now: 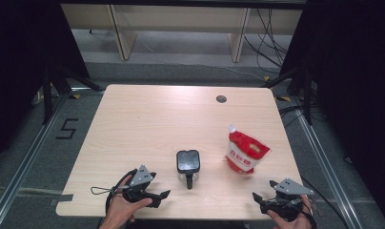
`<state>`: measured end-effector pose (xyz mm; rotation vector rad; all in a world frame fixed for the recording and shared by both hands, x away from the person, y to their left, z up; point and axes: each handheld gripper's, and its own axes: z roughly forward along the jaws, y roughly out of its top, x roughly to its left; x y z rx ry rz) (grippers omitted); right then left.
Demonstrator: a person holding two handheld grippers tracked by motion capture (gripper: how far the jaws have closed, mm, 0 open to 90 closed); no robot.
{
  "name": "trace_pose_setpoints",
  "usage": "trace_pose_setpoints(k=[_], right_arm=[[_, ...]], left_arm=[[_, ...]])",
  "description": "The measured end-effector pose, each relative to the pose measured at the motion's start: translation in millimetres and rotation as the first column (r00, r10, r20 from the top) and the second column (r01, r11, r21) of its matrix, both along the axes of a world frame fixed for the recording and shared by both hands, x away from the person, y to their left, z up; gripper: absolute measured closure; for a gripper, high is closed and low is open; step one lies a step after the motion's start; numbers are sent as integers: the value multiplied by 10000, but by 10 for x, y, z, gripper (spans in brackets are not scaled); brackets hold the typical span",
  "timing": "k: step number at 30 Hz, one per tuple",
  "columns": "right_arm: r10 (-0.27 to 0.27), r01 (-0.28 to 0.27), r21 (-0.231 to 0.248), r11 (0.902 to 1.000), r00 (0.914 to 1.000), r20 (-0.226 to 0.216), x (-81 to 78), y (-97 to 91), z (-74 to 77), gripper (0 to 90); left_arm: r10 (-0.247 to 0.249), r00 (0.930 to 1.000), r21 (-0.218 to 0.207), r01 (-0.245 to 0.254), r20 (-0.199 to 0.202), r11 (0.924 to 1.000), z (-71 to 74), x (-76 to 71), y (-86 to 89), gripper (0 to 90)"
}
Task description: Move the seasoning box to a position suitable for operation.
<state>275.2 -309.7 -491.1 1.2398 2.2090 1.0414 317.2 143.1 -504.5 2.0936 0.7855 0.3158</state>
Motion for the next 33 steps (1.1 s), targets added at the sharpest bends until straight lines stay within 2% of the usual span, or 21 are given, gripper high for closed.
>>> trace_pose_setpoints(k=[1,2,4,6,7,9,10,11,12,14,15,18,19,20,22,24,26,28,29,30,33], right_arm=[[0,0,0,10000,10000,0,0,0,0,222],[-195,195,125,9997,9998,-5,-14,14,1,222],[61,-60,-101,9999,9999,102,0,3,5,222],[0,9,-285,9996,9995,302,-2,-1,8,223],[56,-56,-14,10000,10000,7,1,5,7,224],[152,-152,-7,9999,9999,-53,5,3,8,224],[182,-182,51,9998,9998,-46,3,0,12,224],[-252,258,238,9994,9994,-250,-31,40,8,225],[-252,258,238,9994,9994,-250,-31,40,8,225],[-71,73,136,9999,9999,-127,-13,24,7,226],[43,-42,68,10000,10000,-64,-2,16,7,227],[30,-30,46,10000,9999,-110,0,20,2,230],[30,-29,110,9999,9999,-128,1,24,1,230],[30,-29,110,9999,9999,-128,1,24,1,230],[197,-196,73,9998,9997,-142,10,24,0,230],[114,-114,-22,9999,9999,-123,6,46,-9,231],[-164,166,85,9998,9998,-140,-17,72,-8,230],[-179,180,96,9998,9997,-167,-20,72,-8,230],[-159,160,79,9998,9998,-143,-18,70,-10,230],[-192,192,15,9998,9997,-116,-19,64,-8,230],[-177,177,-9,9998,9998,-86,-15,61,-9,230]], left_arm=[[0,10000,0,0,0,10000,0,0,0,176],[0,10000,-245,-2,-86,9997,0,-8,-15,176],[37,9999,-301,-40,-97,9995,4,-21,-28,180],[189,9998,-299,-191,-96,9994,2,-29,-33,184],[142,9999,-479,-143,-37,9988,-1,-28,-49,190],[207,9998,-679,-209,-37,9975,-8,-46,-91,197],[102,9999,-502,-101,29,9987,4,-50,-97,207],[112,9999,-651,-115,-51,9978,26,-58,-121,227],[112,9999,-651,-115,-51,9978,26,-58,-121,249],[207,9998,-1073,-209,-30,9940,42,-74,-165,281],[159,9997,-1047,-140,173,9944,49,-78,-191,306],[116,9994,-1007,-83,324,9949,48,-102,-270,376],[-14,9991,-971,55,421,9953,46,-99,-296,435],[-52,9991,-848,87,414,9964,52,-105,-315,435],[-163,9996,-981,186,237,9950,36,-113,-399,466],[-480,9981,-1041,517,379,9932,24,-111,-476,546],[-686,9970,-985,719,370,9925,17,-105,-542,581],[-797,9956,-970,843,501,9917,18,-95,-597,595],[-830,9959,-975,861,352,9915,20,-96,-616,605],[-792,9956,-1047,841,506,9909,10,-95,-641,621],[-1065,9927,-848,1111,574,9902,10,-89,-683,633]])
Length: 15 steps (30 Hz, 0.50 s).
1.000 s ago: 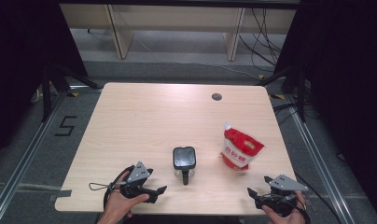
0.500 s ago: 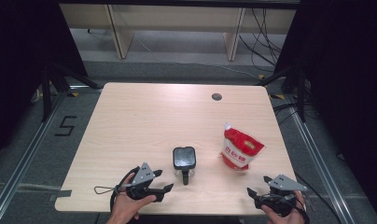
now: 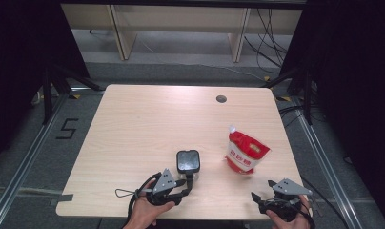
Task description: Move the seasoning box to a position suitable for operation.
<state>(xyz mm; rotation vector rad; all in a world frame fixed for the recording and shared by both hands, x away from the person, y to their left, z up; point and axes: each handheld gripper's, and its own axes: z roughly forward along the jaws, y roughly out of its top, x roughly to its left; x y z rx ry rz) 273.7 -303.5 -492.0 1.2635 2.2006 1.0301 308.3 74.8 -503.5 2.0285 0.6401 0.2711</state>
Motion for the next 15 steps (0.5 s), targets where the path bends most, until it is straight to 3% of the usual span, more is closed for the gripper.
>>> trace_pose_setpoints(k=[1,2,3,5,6,10,13,15], right_arm=[[171,-167,-160,9997,9995,261,20,-21,-3,230],[192,-191,-140,9997,9998,74,19,-15,-5,231],[232,-225,-237,9995,9993,283,25,-18,-8,230],[266,-260,-223,9994,9993,277,24,-20,-2,230],[266,-260,-223,9994,9993,277,24,-20,-2,230],[81,-80,-57,10000,9999,121,5,2,-2,235],[103,-103,-8,9999,9999,-27,-3,4,7,235],[326,-322,-128,9994,9991,266,20,-14,-3,235]], left_arm=[[64,10000,9,-64,-76,10000,-7,-5,-24,636],[-102,9999,-23,102,22,9999,-12,10,-40,642],[-174,9997,1,174,160,9998,-13,29,-66,661],[61,10000,-86,-61,-17,9999,-13,18,-90,677],[-131,9999,-20,131,78,9999,-14,45,-92,677],[32,9994,96,-35,332,9999,-5,103,-150,725],[67,9999,131,-69,118,9999,0,114,-142,761],[220,9997,31,-220,82,9998,-7,101,-144,764]])
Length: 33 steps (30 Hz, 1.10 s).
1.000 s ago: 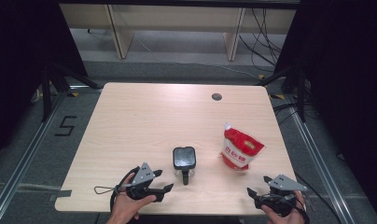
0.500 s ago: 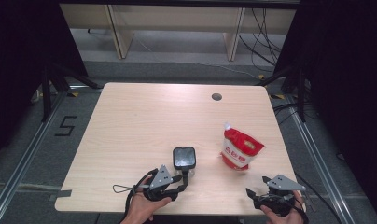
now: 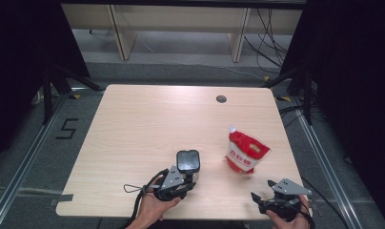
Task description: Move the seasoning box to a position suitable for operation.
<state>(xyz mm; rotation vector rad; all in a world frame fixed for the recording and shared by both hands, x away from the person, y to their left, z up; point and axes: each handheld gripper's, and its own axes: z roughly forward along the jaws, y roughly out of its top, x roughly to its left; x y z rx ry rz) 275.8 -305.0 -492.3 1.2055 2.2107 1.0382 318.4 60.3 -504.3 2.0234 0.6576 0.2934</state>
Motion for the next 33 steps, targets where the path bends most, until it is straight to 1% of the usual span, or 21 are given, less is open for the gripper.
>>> trace_pose_setpoints(k=[3,4,5,7,8,9,11,13,16,17,18,19,20,24,25,28,29,30,31,32,33], right_arm=[[-18,19,-70,10000,10000,80,1,-2,1,236],[-11,11,-17,10000,10000,5,0,0,2,236],[-47,48,-66,10000,10000,82,-3,-6,7,236],[-221,222,88,9997,9997,-71,-20,9,6,236],[-159,159,16,9999,9999,16,-15,1,8,236],[-11,12,-104,9999,9999,119,-1,-17,10,236],[-88,90,-82,9999,9998,164,-5,-20,11,236],[-72,72,-17,10000,9999,87,0,-22,4,236],[-39,39,37,10000,10000,79,1,-21,3,236],[-31,31,69,10000,10000,44,0,-20,4,236],[-23,23,72,10000,10000,45,-1,-20,4,236],[-19,19,72,10000,10000,44,-1,-20,4,236],[-219,225,235,9995,9994,-257,-19,1,3,236],[-46,48,140,9999,9999,-115,-6,-15,4,236],[22,-20,123,9999,9999,-124,-2,-19,2,236],[-90,91,49,9999,9999,-84,-11,-16,6,235],[31,-28,166,9999,9999,-160,-4,-11,0,235],[-57,59,154,9999,9999,-157,-8,-8,1,235],[-104,113,279,9995,9993,-346,-24,21,3,235],[-104,113,279,9995,9993,-346,-24,21,3,235],[103,-101,86,9999,9998,-155,-4,4,1,235]], left_arm=[[-123,9998,14,123,-135,9999,12,17,31,773],[-28,9998,-31,27,-202,10000,10,19,40,775],[-95,9993,-85,92,-350,9999,17,30,73,775],[-97,9995,-129,93,-293,9999,15,33,91,773],[-127,9988,-43,126,-477,9999,27,32,119,772],[-68,9993,-103,64,-366,9999,21,30,143,770],[-181,9985,-66,178,-519,9998,31,32,208,762],[-191,9991,2,191,-380,9998,37,36,272,755],[-67,9987,105,72,-508,9999,47,39,364,748],[-4,9995,106,7,-313,9999,42,41,387,745],[41,9995,312,-31,-302,9995,56,37,414,742],[59,9992,290,-47,-396,9996,55,33,438,740],[149,9987,416,-128,-491,9991,67,24,481,737],[329,9991,431,-318,-249,9986,65,24,540,732],[387,9991,673,-376,-145,9970,73,31,596,729],[534,9986,595,-529,-63,9968,71,34,628,726],[642,9979,564,-635,-90,9964,73,34,640,725],[555,9984,697,-557,42,9960,79,50,659,725],[691,9976,731,-689,-6,9949,79,56,677,723],[691,9976,731,-689,-6,9949,79,56,677,723],[883,9961,745,-881,12,9933,87,54,687,721]])
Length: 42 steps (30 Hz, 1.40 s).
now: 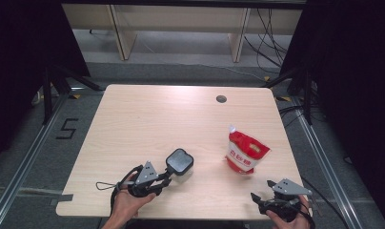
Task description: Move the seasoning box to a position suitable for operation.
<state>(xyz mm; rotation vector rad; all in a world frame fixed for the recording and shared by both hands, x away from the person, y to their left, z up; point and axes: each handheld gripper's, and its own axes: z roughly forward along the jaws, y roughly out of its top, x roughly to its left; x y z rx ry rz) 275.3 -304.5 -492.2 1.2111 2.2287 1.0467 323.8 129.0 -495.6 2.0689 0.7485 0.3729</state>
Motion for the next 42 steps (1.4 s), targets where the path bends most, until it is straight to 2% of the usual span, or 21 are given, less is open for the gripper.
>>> trace_pose_setpoints(k=[1,2,4,5,9,11,14,16,18,19,21,22,24,26,27,28,30,33,36,40,42], right_arm=[[0,0,0,10000,10000,0,0,0,0,235],[227,-226,35,9997,9995,-206,7,-12,6,235],[169,-169,25,9999,9997,-172,7,-11,4,235],[75,-75,21,10000,9999,-82,3,-8,2,235],[-106,106,-44,9999,9999,-46,-5,3,1,237],[-5,6,35,10000,9999,-102,1,6,-4,237],[1,0,22,10000,10000,-87,-1,7,-4,238],[-217,221,153,9996,9994,-273,-22,28,-2,238],[-17,17,34,10000,10000,-89,0,7,-6,239],[18,-17,88,10000,9999,-113,-1,4,-3,239],[13,-12,86,10000,9999,-104,-1,4,-3,239],[-65,65,-9,10000,10000,-69,-6,1,3,239],[13,-13,60,10000,9999,-114,3,0,-2,239],[-326,331,150,9993,9990,-317,-25,24,2,240],[-334,340,134,9993,9987,-393,-31,28,5,240],[28,-28,27,10000,9999,-149,2,9,-5,240],[-113,117,169,9998,9996,-251,-22,31,0,241],[-124,129,176,9998,9996,-264,-23,33,2,241],[-87,89,116,9999,9997,-222,-11,20,-3,241],[38,-36,97,9999,9999,-112,-2,5,-1,241],[56,-55,81,10000,9999,-88,-2,8,-1,241]], left_arm=[[0,10000,0,0,0,10000,0,0,0,720],[66,9996,221,-72,275,9997,7,24,23,719],[89,9996,425,-100,266,9990,18,31,46,718],[248,9993,174,-253,273,9995,7,40,45,718],[544,9978,344,-556,367,9979,18,64,68,693],[608,9971,208,-618,461,9979,12,63,53,686],[521,9967,440,-548,615,9975,27,76,47,688],[612,9971,388,-630,459,9973,25,90,48,696],[677,9960,444,-703,590,9965,26,122,83,712],[962,9944,202,-972,437,9951,14,143,120,717],[869,9948,362,-889,530,9954,18,166,154,719],[1060,9933,126,-1067,449,9942,8,168,149,721],[728,9959,407,-750,533,9964,16,192,180,723],[596,9970,319,-612,485,9976,15,203,184,725],[548,9970,200,-559,545,9982,9,211,186,727],[548,9970,200,-559,545,9982,9,211,186,727],[178,9973,414,-207,707,9989,11,227,206,728],[226,9977,85,-232,641,9997,-12,235,177,730],[-48,9976,-208,62,690,9998,-26,234,149,729],[-298,9983,-229,310,506,9993,-27,212,139,729],[-486,9967,-234,502,653,9985,-32,206,130,728]])
